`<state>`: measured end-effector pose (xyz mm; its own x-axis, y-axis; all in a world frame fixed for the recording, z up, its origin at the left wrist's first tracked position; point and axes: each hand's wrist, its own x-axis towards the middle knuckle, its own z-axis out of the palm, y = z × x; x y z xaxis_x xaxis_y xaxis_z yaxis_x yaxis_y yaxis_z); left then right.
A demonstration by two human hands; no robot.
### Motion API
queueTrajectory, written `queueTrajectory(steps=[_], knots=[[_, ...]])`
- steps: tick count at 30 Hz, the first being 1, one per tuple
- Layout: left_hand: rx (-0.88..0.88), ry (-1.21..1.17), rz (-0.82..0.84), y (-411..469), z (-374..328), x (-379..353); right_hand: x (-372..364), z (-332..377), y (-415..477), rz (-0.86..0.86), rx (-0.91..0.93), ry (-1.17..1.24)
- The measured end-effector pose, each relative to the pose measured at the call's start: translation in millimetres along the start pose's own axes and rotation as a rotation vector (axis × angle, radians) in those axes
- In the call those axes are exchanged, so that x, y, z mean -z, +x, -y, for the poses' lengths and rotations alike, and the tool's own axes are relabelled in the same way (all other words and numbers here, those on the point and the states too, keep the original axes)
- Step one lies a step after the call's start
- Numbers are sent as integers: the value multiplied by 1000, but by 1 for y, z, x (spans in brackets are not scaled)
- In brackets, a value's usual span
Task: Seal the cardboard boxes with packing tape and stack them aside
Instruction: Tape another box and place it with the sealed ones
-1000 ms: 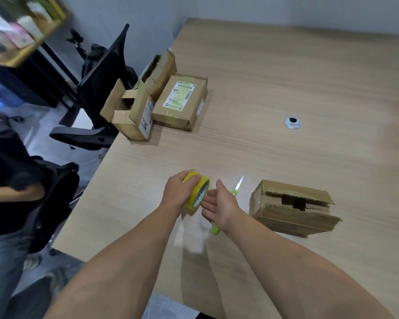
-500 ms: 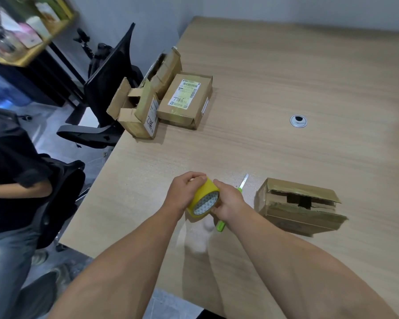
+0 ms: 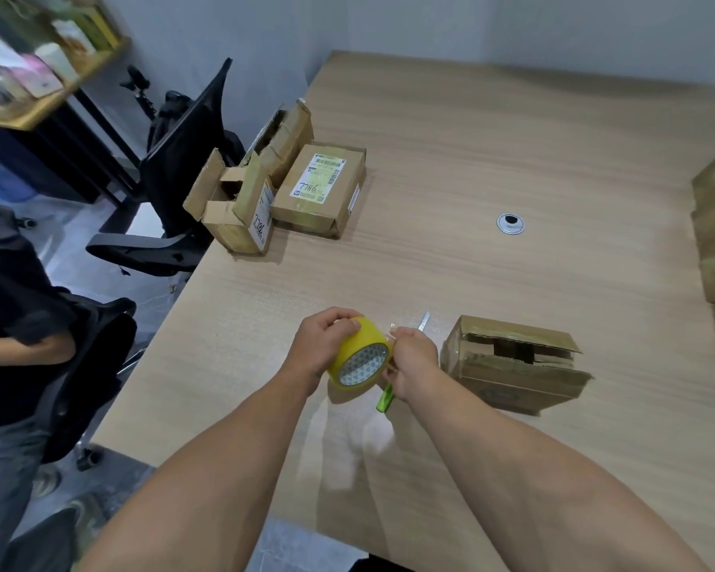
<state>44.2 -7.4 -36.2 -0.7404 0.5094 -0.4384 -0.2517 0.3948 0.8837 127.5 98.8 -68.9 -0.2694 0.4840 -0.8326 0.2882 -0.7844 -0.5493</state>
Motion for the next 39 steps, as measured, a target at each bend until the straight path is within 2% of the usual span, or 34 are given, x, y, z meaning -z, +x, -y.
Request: queueTrajectory(steps=[5, 9, 11, 17, 22, 29, 33, 39], knots=[[-31, 21, 2, -3, -2, 3, 6, 3, -5, 62, -35, 117], [-52, 61, 38, -4, -1, 4, 11, -3, -9, 113, 71, -4], [-50, 91, 73, -5, 1, 3, 12, -8, -9, 69, 156, -52], [-59, 270, 138, -11, 1, -4, 14, -4, -17, -33, 272, 17], [-106, 466, 168, -9, -6, -10, 16, -1, -22, -93, 483, -252], [-97, 635, 239, 6, -20, -17, 21, -3, -23, -146, 560, -262], [-147, 812, 297, 17, -37, -28, 20, 1, -26, -157, 581, -267], [-150, 945, 319, 26, -48, -30, 21, 8, -31, -177, 605, -169]])
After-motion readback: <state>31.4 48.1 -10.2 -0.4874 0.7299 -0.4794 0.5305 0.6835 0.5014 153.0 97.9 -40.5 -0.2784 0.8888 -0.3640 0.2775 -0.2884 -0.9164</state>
